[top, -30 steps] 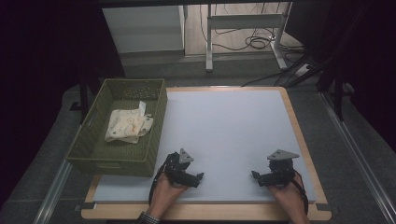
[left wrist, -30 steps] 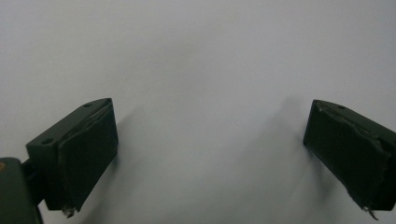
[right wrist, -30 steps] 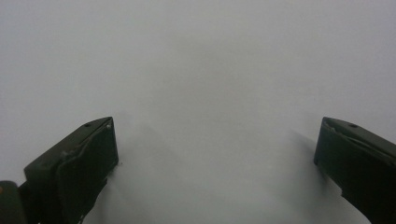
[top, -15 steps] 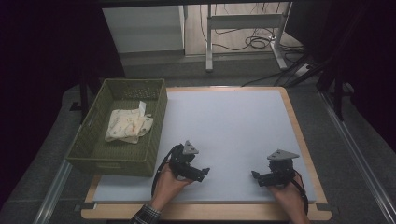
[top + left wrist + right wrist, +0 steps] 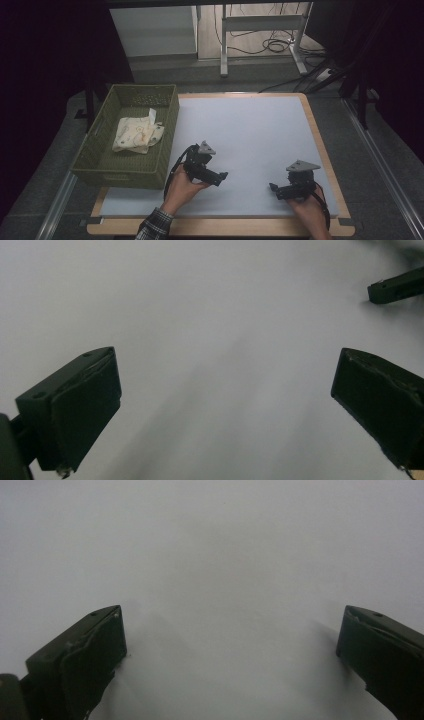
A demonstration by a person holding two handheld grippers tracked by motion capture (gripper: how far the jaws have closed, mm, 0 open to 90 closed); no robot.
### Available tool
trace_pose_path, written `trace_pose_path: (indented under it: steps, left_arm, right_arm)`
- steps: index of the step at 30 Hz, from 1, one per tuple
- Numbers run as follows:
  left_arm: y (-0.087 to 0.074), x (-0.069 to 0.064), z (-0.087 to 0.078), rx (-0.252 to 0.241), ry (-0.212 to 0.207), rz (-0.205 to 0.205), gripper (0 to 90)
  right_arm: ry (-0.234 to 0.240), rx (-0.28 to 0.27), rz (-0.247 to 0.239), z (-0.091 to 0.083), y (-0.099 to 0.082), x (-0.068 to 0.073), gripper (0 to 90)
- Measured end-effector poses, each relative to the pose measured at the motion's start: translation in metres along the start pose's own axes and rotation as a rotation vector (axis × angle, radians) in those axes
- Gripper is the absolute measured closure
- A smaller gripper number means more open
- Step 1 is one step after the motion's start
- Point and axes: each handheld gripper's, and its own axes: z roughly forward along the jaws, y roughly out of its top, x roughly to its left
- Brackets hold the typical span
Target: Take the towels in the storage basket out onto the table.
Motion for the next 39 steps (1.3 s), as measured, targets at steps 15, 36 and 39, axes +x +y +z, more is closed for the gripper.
trace_pose_path:
  steps: [15,36,39]
  left_arm:
    - [0.031,0.011,-0.008,0.02,0.018,0.027,0.1]
    - [0.064,0.047,-0.036,0.026,0.103,0.026,0.1]
    - [0.067,0.055,-0.041,0.034,0.121,0.018,0.1]
  right_arm:
    - [0.0,0.001,0.0,0.0,0.0,0.0,0.0]
    - [0.001,-0.002,-0.001,0.0,0.0,0.0,0.0]
    - [0.001,-0.002,0.001,0.0,0.0,0.0,0.0]
